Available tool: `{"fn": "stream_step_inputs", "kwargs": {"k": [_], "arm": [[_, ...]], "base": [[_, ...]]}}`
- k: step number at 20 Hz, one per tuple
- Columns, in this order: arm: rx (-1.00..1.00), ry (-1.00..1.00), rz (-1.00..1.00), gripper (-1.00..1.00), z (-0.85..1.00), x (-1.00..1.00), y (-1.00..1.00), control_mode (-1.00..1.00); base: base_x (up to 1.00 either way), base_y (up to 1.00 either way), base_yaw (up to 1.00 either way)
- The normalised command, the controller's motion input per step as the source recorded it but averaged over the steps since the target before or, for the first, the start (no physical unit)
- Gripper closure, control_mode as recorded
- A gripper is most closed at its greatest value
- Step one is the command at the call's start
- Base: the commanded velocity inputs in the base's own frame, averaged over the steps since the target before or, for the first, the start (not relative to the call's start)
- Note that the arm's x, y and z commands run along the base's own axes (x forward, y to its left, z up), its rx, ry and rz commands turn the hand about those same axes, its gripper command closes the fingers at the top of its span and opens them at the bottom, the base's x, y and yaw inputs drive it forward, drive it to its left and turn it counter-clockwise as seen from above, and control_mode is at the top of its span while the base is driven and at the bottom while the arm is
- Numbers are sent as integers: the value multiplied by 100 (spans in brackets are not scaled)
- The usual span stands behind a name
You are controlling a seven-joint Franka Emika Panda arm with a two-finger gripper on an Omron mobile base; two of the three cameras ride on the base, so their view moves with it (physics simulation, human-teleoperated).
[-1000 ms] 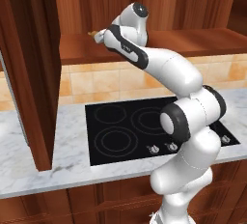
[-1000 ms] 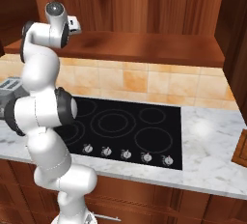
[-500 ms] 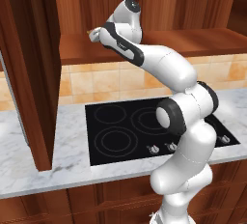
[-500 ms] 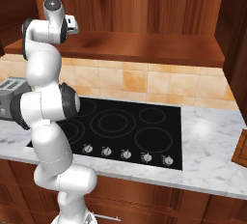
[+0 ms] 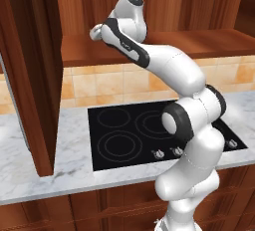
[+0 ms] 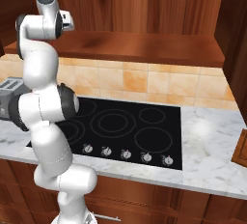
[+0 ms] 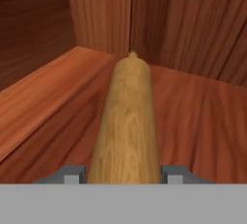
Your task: Open the cabinet, retrieve the rolling pin, and place it next to the meat on the cutting board to prepare for tenderizing.
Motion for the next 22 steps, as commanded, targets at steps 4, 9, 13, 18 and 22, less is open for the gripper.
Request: {"fn": "stream_step_inputs", "kwargs": {"k": [4, 9, 13, 18, 22], "arm": [[0, -25, -2, 100, 0, -95, 4, -100], [5, -32, -1, 100, 0, -100, 0, -100], [16, -20, -2, 100, 0, -100, -14, -100], [25, -6, -1, 100, 15, -79, -60, -100], [25, -5, 0, 100, 34, -72, -65, -100]], "base": [[0, 0, 0], [0, 0, 0], [0, 0, 0], [0, 0, 0], [0, 0, 0]]}}
